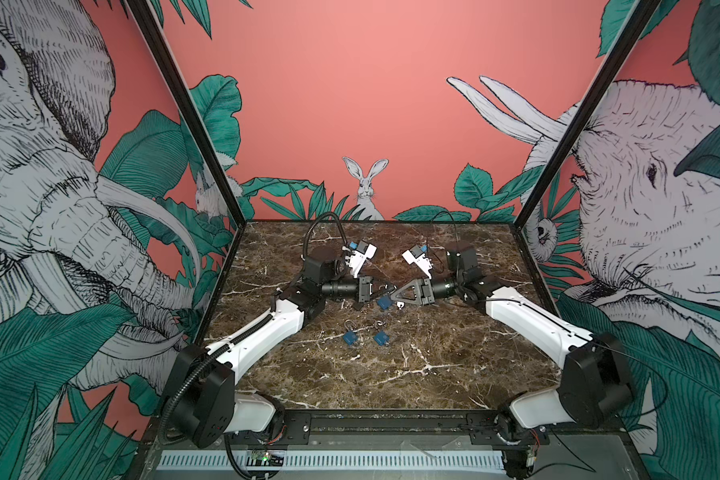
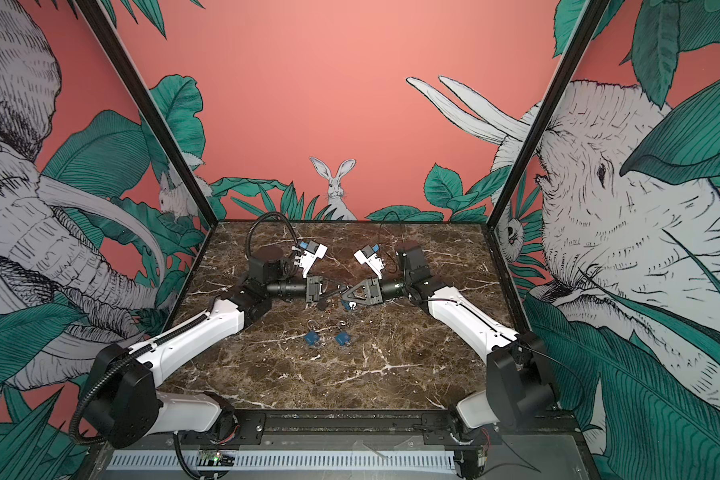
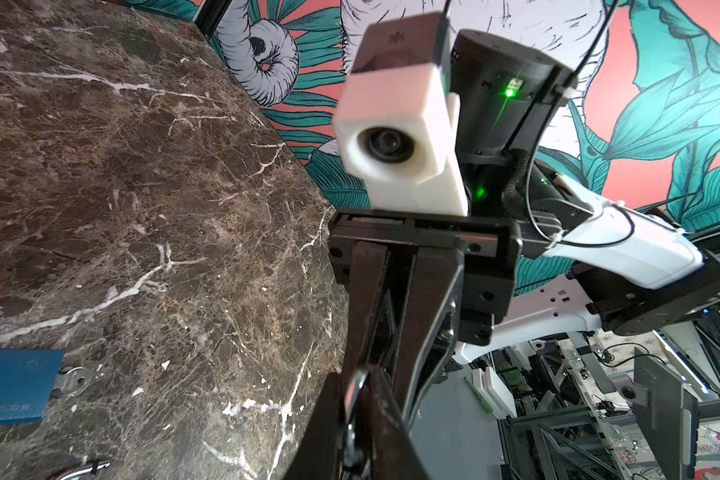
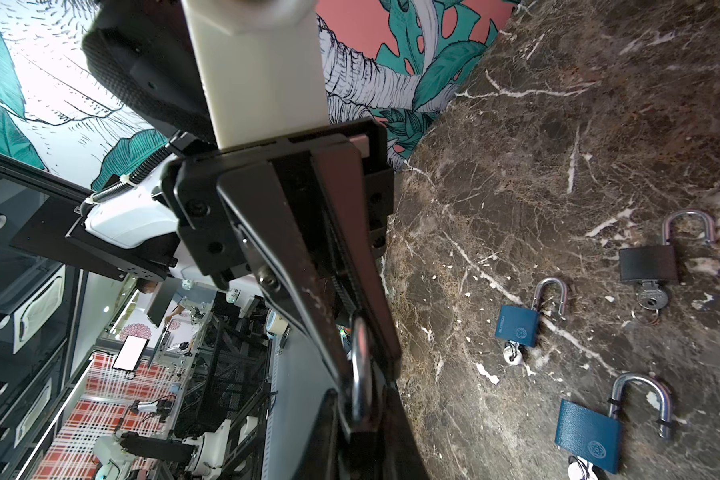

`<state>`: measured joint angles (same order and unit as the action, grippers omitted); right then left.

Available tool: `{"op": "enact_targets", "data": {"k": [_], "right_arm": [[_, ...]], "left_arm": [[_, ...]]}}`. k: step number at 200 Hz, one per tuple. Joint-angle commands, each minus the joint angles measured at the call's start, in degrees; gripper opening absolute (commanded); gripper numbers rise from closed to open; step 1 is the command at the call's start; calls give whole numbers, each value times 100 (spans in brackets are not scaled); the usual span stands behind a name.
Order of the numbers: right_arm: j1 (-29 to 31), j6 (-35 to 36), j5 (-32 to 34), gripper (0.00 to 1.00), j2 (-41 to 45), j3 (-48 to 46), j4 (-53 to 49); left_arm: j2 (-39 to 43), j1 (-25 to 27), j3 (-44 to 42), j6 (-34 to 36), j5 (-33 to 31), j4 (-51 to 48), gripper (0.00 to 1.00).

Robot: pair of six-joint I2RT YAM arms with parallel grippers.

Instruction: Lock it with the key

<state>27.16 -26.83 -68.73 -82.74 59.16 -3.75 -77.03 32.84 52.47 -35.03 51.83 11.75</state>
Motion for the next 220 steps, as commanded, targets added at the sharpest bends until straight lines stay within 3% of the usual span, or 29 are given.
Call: {"op": "enact_targets", "data": {"k": [1,17,55,66,78,100,220], "right_arm": [[46,-42,226,0,58,71,533],[51,-51,226,0,40,87,537],[45,-46,334,0,48,122,533],[48,-42,395,11,39,124,540],[36,-70,436,35,46,89,579],[-18,-287,508,45,148,-134,915],[-133,-509,450,42,557,-532,1096]], "left_arm": [[31,214,106,-30,622,125,11],[25,215,97,-36,660,126,0],[74,199,11,-31,621,108,0],[100,172,-11,-50,502,125,0],[118,112,-45,-155,364,256,0],[188,-38,-78,-478,85,689,0],[180,-103,267,-584,-339,636,0]]}}
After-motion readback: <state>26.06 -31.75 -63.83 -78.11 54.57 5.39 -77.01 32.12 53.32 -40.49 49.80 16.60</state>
